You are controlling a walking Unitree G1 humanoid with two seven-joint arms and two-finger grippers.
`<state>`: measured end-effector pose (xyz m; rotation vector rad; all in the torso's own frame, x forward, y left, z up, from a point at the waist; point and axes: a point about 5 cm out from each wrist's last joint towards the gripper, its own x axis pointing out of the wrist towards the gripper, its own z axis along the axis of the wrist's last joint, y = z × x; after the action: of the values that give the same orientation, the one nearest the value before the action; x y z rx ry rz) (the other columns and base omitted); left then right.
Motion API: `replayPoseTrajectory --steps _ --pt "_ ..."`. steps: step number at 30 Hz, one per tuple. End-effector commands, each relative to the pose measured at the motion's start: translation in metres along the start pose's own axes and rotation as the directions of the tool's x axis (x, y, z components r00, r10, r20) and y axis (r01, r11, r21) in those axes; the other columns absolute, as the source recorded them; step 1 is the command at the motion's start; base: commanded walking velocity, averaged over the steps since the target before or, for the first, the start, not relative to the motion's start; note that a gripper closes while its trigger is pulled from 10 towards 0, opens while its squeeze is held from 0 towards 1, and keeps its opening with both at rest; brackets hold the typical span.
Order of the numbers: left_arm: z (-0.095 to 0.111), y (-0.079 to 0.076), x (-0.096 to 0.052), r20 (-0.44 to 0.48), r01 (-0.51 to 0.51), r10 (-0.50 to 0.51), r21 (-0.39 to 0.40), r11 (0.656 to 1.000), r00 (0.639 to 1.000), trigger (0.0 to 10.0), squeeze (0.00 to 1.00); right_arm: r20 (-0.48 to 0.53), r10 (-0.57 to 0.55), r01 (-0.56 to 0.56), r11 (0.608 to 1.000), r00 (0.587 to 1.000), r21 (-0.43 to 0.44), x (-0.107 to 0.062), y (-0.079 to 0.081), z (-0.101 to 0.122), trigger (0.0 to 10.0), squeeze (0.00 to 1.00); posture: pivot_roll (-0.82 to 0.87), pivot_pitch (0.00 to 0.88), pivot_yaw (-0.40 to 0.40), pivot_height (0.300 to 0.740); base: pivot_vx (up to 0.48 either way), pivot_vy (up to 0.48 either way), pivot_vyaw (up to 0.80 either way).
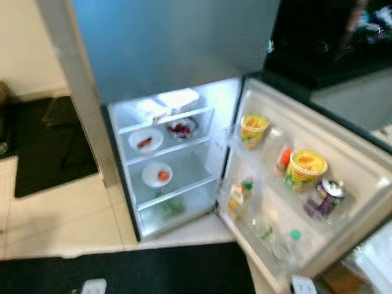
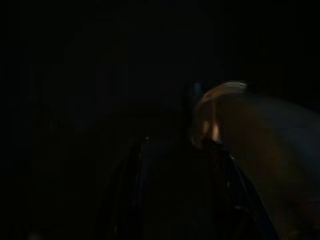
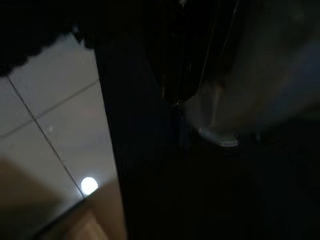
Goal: Restocking fridge
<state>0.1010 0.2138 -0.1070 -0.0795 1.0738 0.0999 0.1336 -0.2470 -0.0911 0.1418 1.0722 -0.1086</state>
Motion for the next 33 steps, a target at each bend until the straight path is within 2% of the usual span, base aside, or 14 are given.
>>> replayPoseTrajectory --steps 1,11,21,28,33 --pt "0.0004 -0.003 0.0008 -0.007 0.011 -0.011 0.012 1.0 1.0 10.0 0.0 -0.014 0.002 -0.002 1.0 1.0 0.015 -0.0003 0.0016 -0.006 10.0 0.0 -0.03 0.0 -0.016 0.74 -0.345 0.0 0.0" --pt "-0.0005 -0.0015 0.0003 -0.018 0.021 -0.02 0.047 0.999 1.0 10.0 0.0 -0.011 0.009 -0.009 1.0 1.0 0.017 0.0 0.0024 -0.0049 10.0 0.0 -0.03 0.0 -0.019 0.74 -0.034 -0.024 0.0" --pt "-0.0036 -0.0018 -0.0003 -0.028 0.027 -0.026 0.046 0.999 0.999 10.0 0.0 -0.022 0.003 -0.003 1.0 1.0 0.014 -0.0002 0.0011 -0.0052 10.0 0.0 -0.03 0.0 -0.02 0.74 0.0 -0.474 0.0" --pt "-0.0037 -0.003 -0.0003 -0.026 0.033 -0.031 0.044 0.999 0.999 10.0 0.0 -0.016 0.012 -0.011 1.0 1.0 0.017 -0.0001 0.0023 -0.0053 10.0 0.0 -0.03 0.0 -0.02 0.74 0.0 -0.469 -0.65" --pt "-0.0016 -0.003 0.0 -0.012 0.03 -0.029 0.038 0.999 0.999 10.0 0.0 -0.016 0.01 -0.01 1.0 1.0 0.022 -0.0001 0.002 -0.0053 10.0 0.0 -0.03 0.0 -0.02 0.74 0.0 0.0 0.0"
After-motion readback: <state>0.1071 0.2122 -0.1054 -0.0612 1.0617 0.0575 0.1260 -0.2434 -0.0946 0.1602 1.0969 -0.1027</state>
